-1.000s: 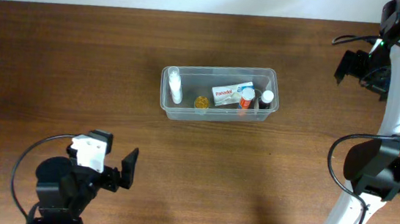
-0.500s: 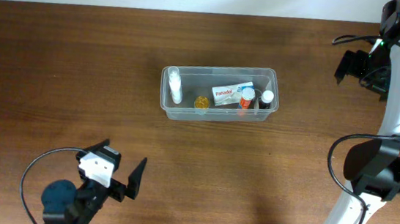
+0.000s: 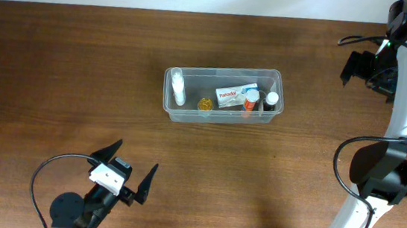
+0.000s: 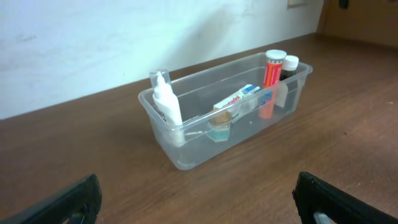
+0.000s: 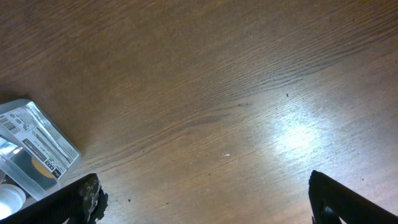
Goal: Pack container
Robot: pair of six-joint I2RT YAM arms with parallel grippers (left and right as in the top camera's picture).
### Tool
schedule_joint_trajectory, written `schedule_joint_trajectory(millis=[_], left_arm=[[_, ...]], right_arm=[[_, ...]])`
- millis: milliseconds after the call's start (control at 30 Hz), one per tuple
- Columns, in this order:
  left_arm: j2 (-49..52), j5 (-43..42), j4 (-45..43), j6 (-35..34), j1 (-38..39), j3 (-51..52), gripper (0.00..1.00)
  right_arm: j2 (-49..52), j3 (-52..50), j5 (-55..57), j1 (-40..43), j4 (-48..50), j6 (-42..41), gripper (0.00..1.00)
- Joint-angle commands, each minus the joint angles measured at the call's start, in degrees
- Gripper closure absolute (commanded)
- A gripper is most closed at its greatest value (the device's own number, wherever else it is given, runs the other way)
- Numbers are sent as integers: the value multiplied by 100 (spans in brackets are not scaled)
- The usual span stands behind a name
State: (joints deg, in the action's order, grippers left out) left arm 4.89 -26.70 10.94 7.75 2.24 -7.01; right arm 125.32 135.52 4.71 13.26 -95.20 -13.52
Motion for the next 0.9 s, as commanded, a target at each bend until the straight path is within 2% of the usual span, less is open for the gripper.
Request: schedule_joint_trajectory(millis=[0, 300, 400, 500, 867], left_arm=[[-310, -164, -13, 96, 28, 76, 1], [-461, -162, -260, 96, 151, 142, 1], [-461, -160, -811, 96, 219, 260, 1], [-461, -162, -1790, 96, 238, 651, 1], [-461, 380, -1585, 118, 260, 649, 1]], right_arm=[[-17, 2, 48, 33, 4, -48, 2], [-17, 2, 48, 33, 4, -48, 2], [-17, 2, 48, 33, 4, -48, 2], [-17, 2, 48, 33, 4, -48, 2], [-17, 2, 48, 33, 4, -48, 2]])
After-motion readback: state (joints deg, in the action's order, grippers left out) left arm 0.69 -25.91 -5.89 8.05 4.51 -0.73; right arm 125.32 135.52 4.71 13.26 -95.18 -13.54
